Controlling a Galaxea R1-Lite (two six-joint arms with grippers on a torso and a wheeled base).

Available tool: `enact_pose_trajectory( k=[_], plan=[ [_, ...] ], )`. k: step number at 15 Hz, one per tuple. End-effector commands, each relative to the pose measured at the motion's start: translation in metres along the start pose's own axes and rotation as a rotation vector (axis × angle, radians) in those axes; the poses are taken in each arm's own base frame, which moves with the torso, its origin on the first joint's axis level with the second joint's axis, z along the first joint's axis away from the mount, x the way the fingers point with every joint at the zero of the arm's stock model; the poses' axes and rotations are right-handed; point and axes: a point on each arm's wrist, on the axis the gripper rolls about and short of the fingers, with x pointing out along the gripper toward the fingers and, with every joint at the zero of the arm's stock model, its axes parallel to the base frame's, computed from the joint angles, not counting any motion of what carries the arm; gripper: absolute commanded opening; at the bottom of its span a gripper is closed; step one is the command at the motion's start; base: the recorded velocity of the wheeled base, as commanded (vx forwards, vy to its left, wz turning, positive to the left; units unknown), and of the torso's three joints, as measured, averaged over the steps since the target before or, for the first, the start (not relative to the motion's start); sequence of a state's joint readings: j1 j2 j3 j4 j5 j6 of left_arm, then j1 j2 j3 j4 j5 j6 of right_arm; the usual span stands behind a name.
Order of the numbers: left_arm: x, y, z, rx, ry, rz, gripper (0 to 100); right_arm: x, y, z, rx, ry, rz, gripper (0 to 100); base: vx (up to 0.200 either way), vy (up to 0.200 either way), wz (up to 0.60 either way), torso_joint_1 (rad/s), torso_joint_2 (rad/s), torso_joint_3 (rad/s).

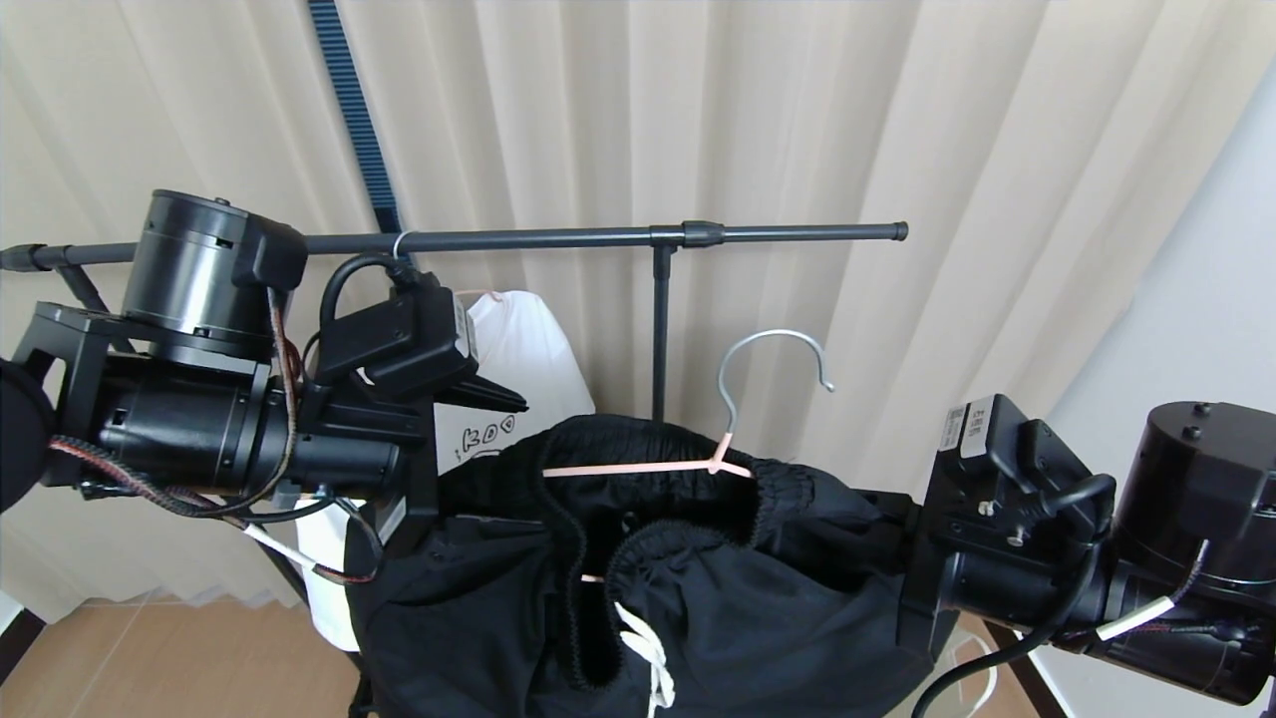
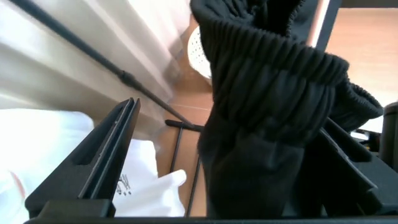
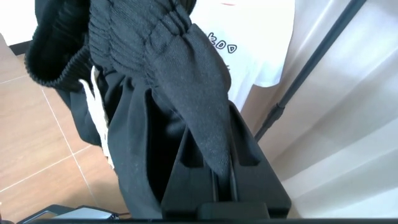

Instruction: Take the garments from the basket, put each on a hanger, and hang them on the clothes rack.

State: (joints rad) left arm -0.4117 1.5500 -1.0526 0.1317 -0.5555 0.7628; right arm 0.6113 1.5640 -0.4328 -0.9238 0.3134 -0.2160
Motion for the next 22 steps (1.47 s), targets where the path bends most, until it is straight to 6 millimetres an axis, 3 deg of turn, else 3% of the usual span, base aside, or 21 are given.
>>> enact_pose_trajectory(
  k=[1,12,13,22],
  plan=[
    [0.010,-0.002,-0.001,-0.003,0.004,-0.036,100,0.001,0.001,0.000,-0.002,-0.003,0.004,0,0.000,0.000,0.00,0.000,0.00,0.000],
    [0.027,-0.022,0.001,-0.013,0.010,-0.137,100,0.000,0.004,0.008,-0.019,-0.061,0.012,0,0.000,0.000,0.00,0.000,0.00,0.000],
    [0.027,-0.024,-0.001,-0.016,0.014,-0.140,0,0.000,0.004,0.008,-0.019,-0.061,0.012,0,0.000,0.000,0.00,0.000,0.00,0.000],
    [0.016,-0.029,-0.002,-0.002,0.004,-0.110,0,0.000,0.004,0.008,-0.022,-0.066,0.012,0,0.000,0.000,0.00,0.000,0.00,0.000]
  ],
)
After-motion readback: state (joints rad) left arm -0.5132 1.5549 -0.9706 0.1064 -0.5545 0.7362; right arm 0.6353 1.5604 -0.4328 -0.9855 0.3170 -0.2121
